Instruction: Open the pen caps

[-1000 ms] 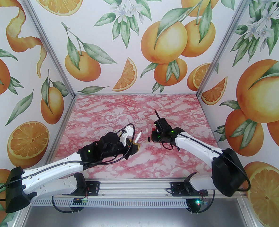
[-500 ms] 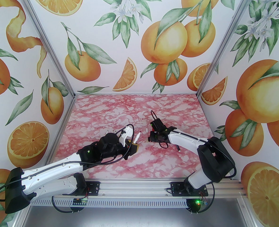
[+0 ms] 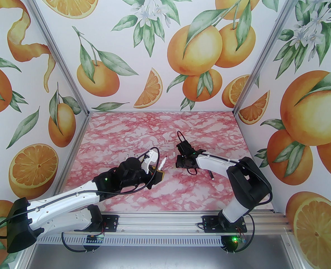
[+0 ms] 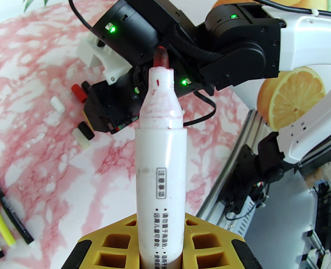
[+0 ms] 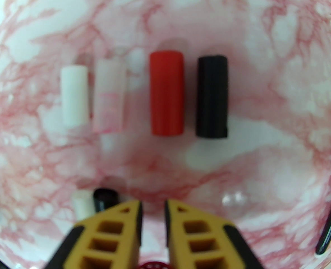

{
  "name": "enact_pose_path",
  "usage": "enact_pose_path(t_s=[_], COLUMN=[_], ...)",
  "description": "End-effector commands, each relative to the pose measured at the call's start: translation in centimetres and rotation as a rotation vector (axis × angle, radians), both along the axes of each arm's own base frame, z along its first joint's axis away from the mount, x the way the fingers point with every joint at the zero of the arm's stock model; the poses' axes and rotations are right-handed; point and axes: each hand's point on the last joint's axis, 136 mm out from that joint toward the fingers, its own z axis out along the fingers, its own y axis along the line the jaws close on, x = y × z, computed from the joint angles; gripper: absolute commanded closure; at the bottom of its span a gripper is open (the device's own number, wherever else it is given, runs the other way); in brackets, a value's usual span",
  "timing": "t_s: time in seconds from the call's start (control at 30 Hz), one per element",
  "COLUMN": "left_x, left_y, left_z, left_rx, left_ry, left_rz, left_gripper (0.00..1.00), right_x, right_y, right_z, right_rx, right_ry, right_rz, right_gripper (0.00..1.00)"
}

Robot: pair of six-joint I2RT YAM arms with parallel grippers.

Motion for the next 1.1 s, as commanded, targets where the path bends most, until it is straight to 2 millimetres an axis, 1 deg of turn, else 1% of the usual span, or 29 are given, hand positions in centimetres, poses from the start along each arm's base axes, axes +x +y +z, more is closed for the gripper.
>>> enact_pose_path(t_s=[0.0, 0.23, 0.43, 0.7, 0.77, 0.87, 0.97, 1.07], left_x=[0.0, -0.1, 0.0, 0.1, 0.2, 0.2, 0.2, 0.5], left_y=[0.0, -0.5, -0.6, -0.3, -0.1, 0.0, 0.0, 0.2], left_z=[-0.3, -0.9, -0.9, -1.1, -1.3, -1.4, -1.5, -1.8], left_rx=[-0.002, 0.003, 0.003, 0.009, 0.014, 0.02, 0.022, 0.039], left_ry=[0.009, 0.032, 0.033, 0.039, 0.04, 0.043, 0.046, 0.048], left_rz=[-0.004, -0.017, -0.018, 0.0, 0.011, 0.015, 0.018, 0.037], left_gripper=[1.0, 0.99, 0.99, 0.99, 0.99, 0.99, 0.98, 0.98], right_x=[1.5, 1.6, 1.5, 1.5, 1.4, 1.3, 1.1, 0.6], right_y=[0.1, 0.0, -0.2, -0.3, -0.3, -0.4, -0.3, 0.0], right_z=[0.4, 0.0, -0.1, 1.1, 1.5, 1.8, 2.5, 3.5], right_rx=[-0.003, -0.015, -0.025, -0.021, -0.019, -0.022, -0.008, 0.007], right_ry=[-0.038, -0.029, -0.025, -0.044, -0.054, -0.059, -0.076, -0.109], right_rz=[-0.03, -0.031, -0.032, -0.024, -0.021, -0.019, -0.012, 0.011], right_gripper=[0.78, 0.77, 0.75, 0.74, 0.72, 0.71, 0.71, 0.71])
